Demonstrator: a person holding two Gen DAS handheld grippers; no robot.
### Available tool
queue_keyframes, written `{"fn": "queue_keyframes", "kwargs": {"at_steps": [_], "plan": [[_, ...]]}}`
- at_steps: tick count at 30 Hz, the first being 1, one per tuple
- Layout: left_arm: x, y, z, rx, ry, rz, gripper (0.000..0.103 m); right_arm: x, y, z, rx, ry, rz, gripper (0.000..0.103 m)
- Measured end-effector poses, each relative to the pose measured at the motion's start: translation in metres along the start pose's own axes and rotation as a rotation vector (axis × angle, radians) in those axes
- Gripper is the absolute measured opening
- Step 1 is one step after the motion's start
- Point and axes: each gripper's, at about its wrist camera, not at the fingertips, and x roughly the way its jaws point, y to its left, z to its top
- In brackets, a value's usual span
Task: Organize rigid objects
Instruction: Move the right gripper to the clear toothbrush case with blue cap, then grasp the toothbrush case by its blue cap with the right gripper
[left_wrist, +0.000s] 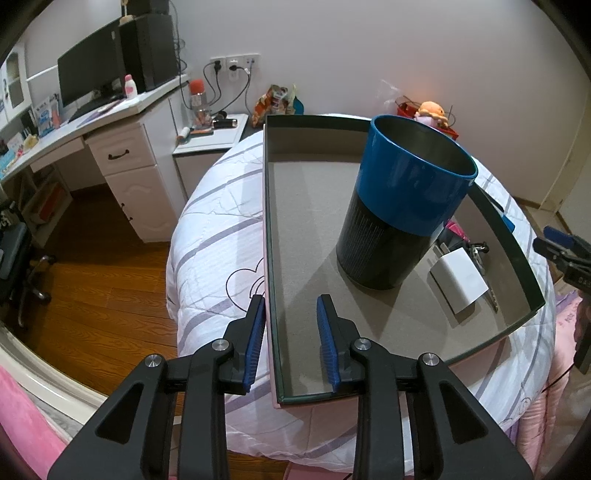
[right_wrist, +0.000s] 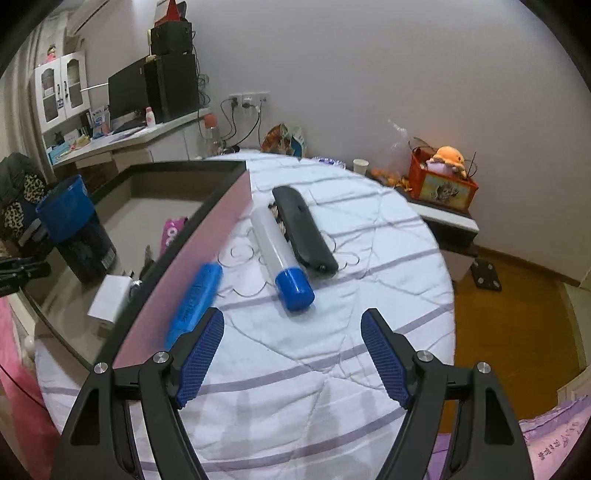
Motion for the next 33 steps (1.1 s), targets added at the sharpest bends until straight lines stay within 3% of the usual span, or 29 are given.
{"fn": "queue_keyframes", "kwargs": {"at_steps": [9,12,13,14,16,17,27,30,33], "plan": [[0.002,-0.001,0.0,0.006,0.003,0.008,0.028,0.04,0.0,0.012,0.003,0.026,0.041,0.078],[0.004,0.0,0.0,0.007,0.006,0.01,0.028,0.05,-0.001,0.013,0.01,0.036,0.045,0.073],[0.005,0.0,0.0,0.008,0.007,0.011,0.028,0.052,-0.001,0.013,0.012,0.043,0.047,0.065],[0.005,0.0,0.0,0.009,0.007,0.012,0.028,0.055,-0.002,0.012,0.017,0.057,0.058,0.051],[0.005,0.0,0.0,0.008,0.007,0.012,0.028,0.059,-0.004,0.009,0.025,0.075,0.071,0.034],[0.005,0.001,0.0,0.01,0.007,0.014,0.028,0.057,-0.005,0.007,0.031,0.079,0.078,0.031],[0.006,-0.001,0.0,0.015,0.01,0.02,0.028,0.014,-0.011,-0.024,0.106,0.128,0.132,0.027],[0.006,-0.003,0.0,0.016,0.009,0.021,0.028,0.001,-0.016,-0.03,0.156,0.1,0.153,0.028],[0.006,-0.003,0.0,0.017,0.01,0.021,0.028,0.004,-0.021,-0.028,0.169,0.079,0.124,0.039]]}}
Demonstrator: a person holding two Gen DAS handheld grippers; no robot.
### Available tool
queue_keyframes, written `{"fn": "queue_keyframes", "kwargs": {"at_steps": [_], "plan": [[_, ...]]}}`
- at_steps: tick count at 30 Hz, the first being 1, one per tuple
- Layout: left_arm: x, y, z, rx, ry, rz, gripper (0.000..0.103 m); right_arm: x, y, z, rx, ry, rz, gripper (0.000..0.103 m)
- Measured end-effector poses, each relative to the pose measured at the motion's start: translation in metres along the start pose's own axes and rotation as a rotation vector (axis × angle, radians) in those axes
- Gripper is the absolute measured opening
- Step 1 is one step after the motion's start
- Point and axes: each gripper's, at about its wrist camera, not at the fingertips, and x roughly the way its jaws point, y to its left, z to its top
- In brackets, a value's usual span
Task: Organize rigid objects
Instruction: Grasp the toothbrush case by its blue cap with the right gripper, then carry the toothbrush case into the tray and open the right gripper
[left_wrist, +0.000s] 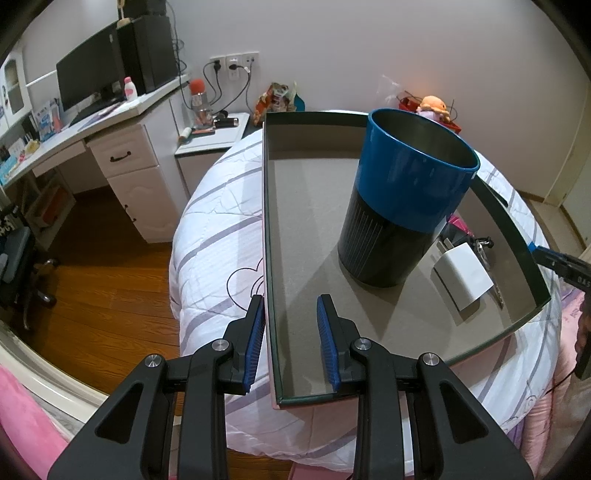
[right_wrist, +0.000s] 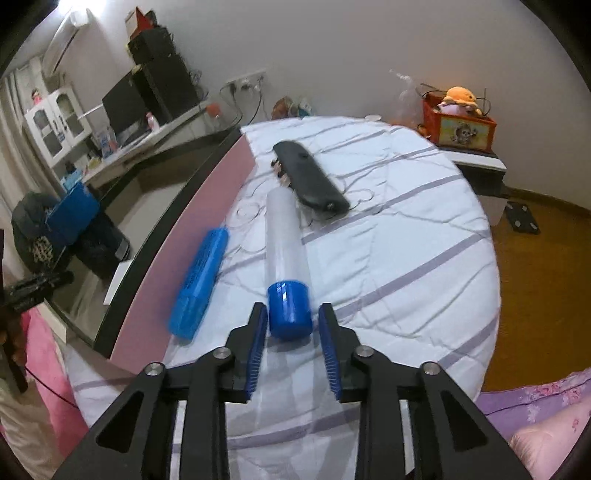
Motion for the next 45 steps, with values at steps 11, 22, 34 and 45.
{"fn": "queue_keyframes", "kwargs": {"at_steps": [11,22,34,45], "plan": [[0.0,-0.001,0.0,-0.003,0.003,-0.002,0.031,0.037,0.021,0.023,-0.081,0.008,-0.066,0.028],[0.0,-0.001,0.0,-0.002,0.001,-0.002,0.031,0.006,0.041,0.028,-0.084,-0.094,-0.047,0.026],[0.0,-0.001,0.0,-0.001,0.002,-0.002,0.031,0.001,0.103,0.064,-0.153,-0.153,-0.034,0.026],[-0.001,-0.001,0.0,-0.002,-0.001,-0.007,0.031,0.035,0.144,0.081,-0.223,-0.067,0.026,0.026]]}}
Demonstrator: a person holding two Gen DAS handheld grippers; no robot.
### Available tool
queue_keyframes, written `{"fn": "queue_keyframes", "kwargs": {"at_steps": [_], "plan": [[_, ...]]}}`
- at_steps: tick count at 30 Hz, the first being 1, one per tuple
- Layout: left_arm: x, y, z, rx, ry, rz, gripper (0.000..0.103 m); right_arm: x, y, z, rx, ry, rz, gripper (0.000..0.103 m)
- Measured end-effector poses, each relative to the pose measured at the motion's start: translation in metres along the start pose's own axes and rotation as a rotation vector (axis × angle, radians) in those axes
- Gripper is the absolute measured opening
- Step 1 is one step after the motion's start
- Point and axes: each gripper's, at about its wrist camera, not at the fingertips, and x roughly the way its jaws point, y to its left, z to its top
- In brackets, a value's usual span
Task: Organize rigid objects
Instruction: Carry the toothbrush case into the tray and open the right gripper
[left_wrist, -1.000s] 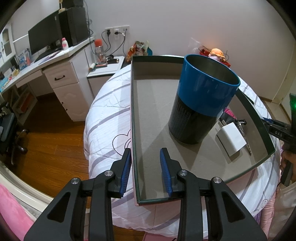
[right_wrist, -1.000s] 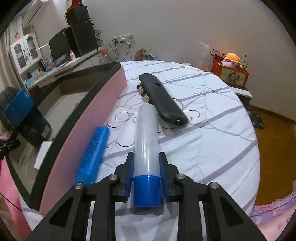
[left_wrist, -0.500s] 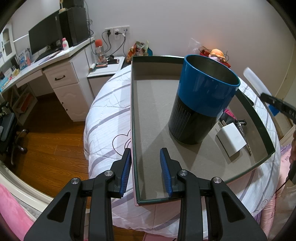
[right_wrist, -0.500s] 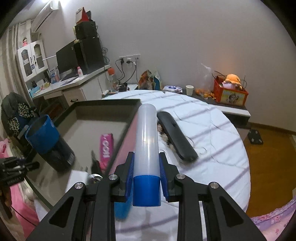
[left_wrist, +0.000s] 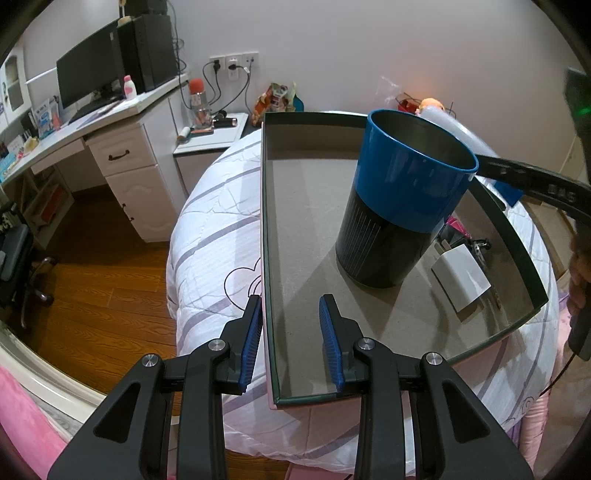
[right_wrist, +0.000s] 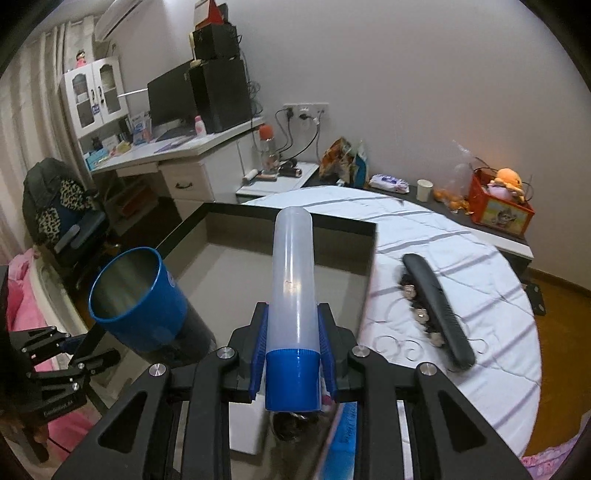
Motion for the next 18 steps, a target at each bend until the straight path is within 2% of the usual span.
{"fn": "queue_keyframes", "kwargs": {"at_steps": [9,18], "plan": [[0.0,0.0,0.0,0.002,0.0,0.002,0.031,0.038,0.016,0.0,-0.052,0.129,0.022,0.026],[0.0,0.0,0.0,0.003,0.001,0.002,0.031,0.039,0.022,0.002,-0.079,0.131,0.016,0.027]]}}
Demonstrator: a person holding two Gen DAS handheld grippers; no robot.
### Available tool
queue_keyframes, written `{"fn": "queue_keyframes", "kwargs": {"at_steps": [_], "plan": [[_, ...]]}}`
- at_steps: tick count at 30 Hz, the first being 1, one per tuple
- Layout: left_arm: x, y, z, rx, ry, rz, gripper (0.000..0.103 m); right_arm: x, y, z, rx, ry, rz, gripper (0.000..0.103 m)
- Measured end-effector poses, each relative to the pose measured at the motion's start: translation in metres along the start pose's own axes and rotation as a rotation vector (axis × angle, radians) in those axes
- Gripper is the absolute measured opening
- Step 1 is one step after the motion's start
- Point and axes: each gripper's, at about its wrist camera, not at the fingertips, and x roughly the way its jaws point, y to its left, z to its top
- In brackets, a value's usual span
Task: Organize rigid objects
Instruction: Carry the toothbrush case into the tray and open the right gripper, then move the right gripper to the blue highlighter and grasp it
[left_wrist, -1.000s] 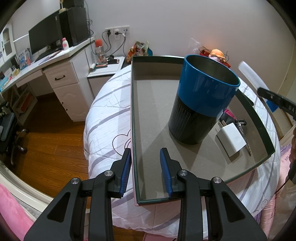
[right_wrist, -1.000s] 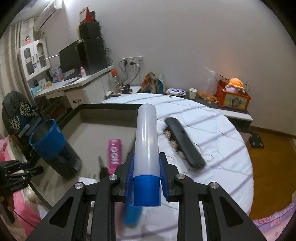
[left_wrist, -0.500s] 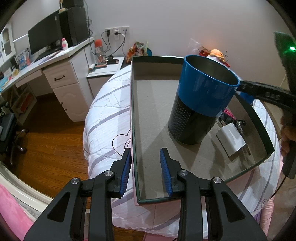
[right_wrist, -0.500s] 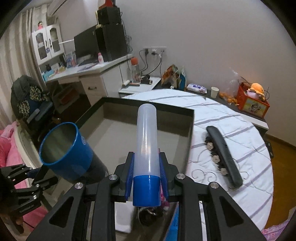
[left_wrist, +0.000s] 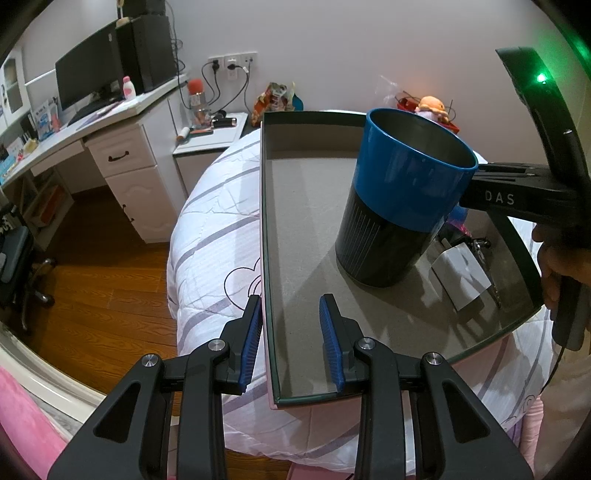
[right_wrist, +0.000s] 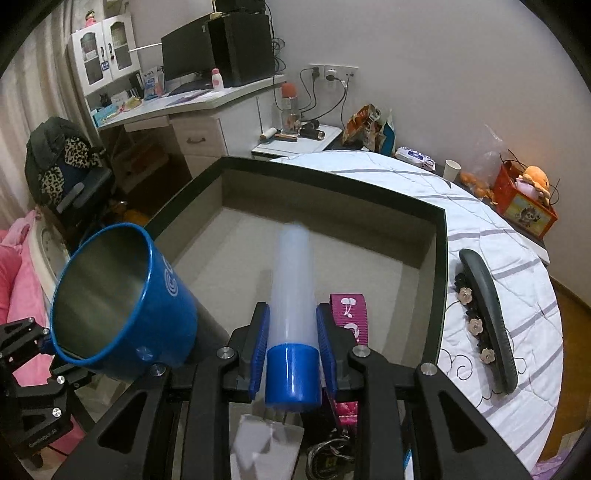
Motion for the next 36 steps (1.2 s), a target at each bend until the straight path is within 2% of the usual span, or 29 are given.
{"fn": "queue_keyframes", "kwargs": {"at_steps": [1,2,4,10,14,19,23,29,36], "plan": [[0.0,0.0,0.0,0.0,0.001,0.001,0.031,-0.002,0.0,0.0,0.001,-0.006,-0.003,0.032],[0.0,0.0,0.0,0.001,0.001,0.003,0.031,-0.004,-0.001,0.0,0.003,-0.011,-0.009,0.042],[0.0,0.0,0.0,0.001,0.001,0.004,0.031,-0.01,-0.003,0.0,0.004,-0.034,-0.031,0.052],[0.0,-0.001,-0.001,0.004,0.002,0.006,0.034,-0.034,-0.01,0.0,0.004,-0.085,-0.069,0.055],[0.0,0.0,-0.001,0.003,0.004,0.009,0.034,-0.051,-0.017,-0.004,0.007,-0.107,-0.062,0.069],[0.0,-0.001,-0.001,0.004,0.003,0.01,0.034,-0.08,-0.035,-0.017,0.03,-0.168,-0.062,0.07],[0.0,-0.001,-0.001,0.004,0.003,0.01,0.034,-0.096,-0.052,-0.036,0.015,-0.181,-0.136,0.074],[0.0,-0.001,-0.001,0.003,0.003,0.011,0.034,-0.088,-0.073,-0.074,0.0,-0.107,-0.195,0.074],[0.001,-0.001,-0.002,0.006,0.006,0.018,0.034,-0.053,-0.061,-0.108,-0.081,-0.002,-0.122,0.074]]}}
